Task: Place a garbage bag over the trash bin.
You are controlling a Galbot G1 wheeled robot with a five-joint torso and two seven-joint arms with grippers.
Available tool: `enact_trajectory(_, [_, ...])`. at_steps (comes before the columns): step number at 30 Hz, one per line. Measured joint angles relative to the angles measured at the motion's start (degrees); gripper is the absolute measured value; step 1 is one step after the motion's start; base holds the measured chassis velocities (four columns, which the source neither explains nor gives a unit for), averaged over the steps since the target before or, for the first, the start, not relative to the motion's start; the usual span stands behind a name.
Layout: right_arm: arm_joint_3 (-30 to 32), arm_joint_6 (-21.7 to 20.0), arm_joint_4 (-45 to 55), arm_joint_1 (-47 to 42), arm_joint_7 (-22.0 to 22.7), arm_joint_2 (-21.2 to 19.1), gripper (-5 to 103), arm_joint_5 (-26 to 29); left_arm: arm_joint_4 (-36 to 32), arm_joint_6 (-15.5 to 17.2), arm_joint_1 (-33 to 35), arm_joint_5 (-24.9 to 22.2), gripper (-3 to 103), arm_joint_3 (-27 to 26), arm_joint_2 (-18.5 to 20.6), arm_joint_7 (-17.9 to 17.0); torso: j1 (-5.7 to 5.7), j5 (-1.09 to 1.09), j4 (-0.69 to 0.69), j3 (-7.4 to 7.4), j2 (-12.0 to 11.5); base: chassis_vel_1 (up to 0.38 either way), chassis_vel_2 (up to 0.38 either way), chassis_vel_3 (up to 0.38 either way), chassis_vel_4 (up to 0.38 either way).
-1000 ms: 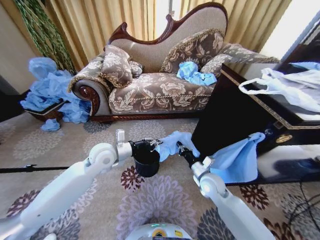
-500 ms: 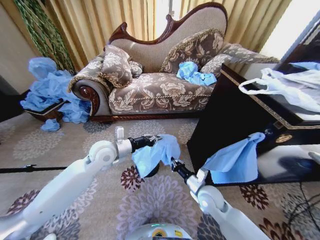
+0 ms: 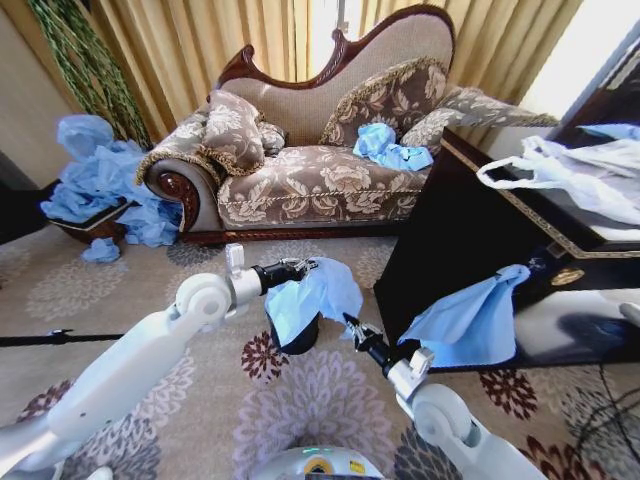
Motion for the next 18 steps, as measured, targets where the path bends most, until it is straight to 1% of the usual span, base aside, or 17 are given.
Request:
enact_trajectory(1, [0.1,0.31,1.08,0.19,1.38,0.62,0,0.1,-0.12,0.01,0.0,-0.2,0,-0.12,0.35,0.04,0.0,0.01,0.0,0.0,0.0,0.0,0.0,0.0,0.0])
enact_trajectory(3, [0.16,0.28,1.67,0.23,1.86,0.83,0,0.3,-0.15,0.02,-0.02,-0.3,0,-0.18,0.5,0.05,0.0,0.01,0.0,0.0,0.0,0.0,0.0,0.0,0.0])
enact_trajectory(6, [0.34,-1.14,5.97,-0.16,4.26,1.3,8,3.46,0.12,0.04,-0.5,-1.11,0,-0.45,1.29,0.26,0.0,0.0,0.0,0.0,0.0,0.0,0.0,0.0,0.0])
enact_trajectory(7, [0.34,-1.14,5.97,-0.16,4.26,1.3,8,3.46,0.12,0.04,-0.5,-1.11,0,-0.45,1.29,0.26,0.0,0.0,0.0,0.0,0.0,0.0,0.0,0.0,0.0])
enact_trajectory(9, [0.02,-2.44,7.83,-1.18,4.13,1.21,16,4.07,0.7,0.05,-1.11,-2.04,0,-0.63,1.48,0.59,0.0,-0.01,-0.01,0.0,0.0,0.0,0.0,0.0,0.0])
enact_trajectory(10, [0.02,-2.44,7.83,-1.18,4.13,1.21,16,4.07,0.7,0.05,-1.11,-2.04,0,-0.63,1.48,0.59,0.0,-0.01,-0.01,0.0,0.0,0.0,0.0,0.0,0.0])
enact_trajectory(11, [0.01,-2.69,7.94,-1.54,3.68,1.21,21,3.79,0.92,0.05,-1.34,-2.21,0,-0.63,1.48,0.64,0.0,0.0,-0.01,0.0,0.0,0.0,0.0,0.0,0.0])
enact_trajectory(12, [0.03,-3.0,8.03,-1.95,3.16,1.23,21,3.46,1.17,0.06,-1.59,-2.42,0,-0.63,1.47,0.67,0.0,0.0,-0.01,0.0,0.0,0.0,0.0,0.0,0.0])
enact_trajectory(13, [0.12,-3.39,8.47,-2.87,2.66,1.2,33,2.88,1.87,0.03,-2.14,-2.73,0,-0.57,1.26,0.64,0.0,0.02,-0.01,0.0,0.0,0.0,0.0,0.0,0.0])
enact_trajectory(15, [0.15,-3.45,8.79,-3.27,2.53,1.14,33,2.51,2.28,0.0,-2.41,-2.81,0,-0.52,1.07,0.59,0.0,0.01,-0.01,0.0,0.0,0.0,0.0,0.0,0.0])
enact_trajectory(16, [0.2,-3.57,9.44,-4.16,2.08,0.96,43,1.17,2.98,-0.05,-2.92,-2.96,0,-0.48,0.64,0.38,0.0,0.0,-0.02,0.0,0.0,0.0,0.0,0.0,0.0])
enact_trajectory(18, [0.21,-3.57,9.57,-4.46,1.74,0.91,43,0.09,3.32,-0.06,-3.19,-3.06,0,-0.48,0.38,0.23,0.0,-0.01,-0.02,0.0,0.0,0.0,0.0,0.0,0.0])
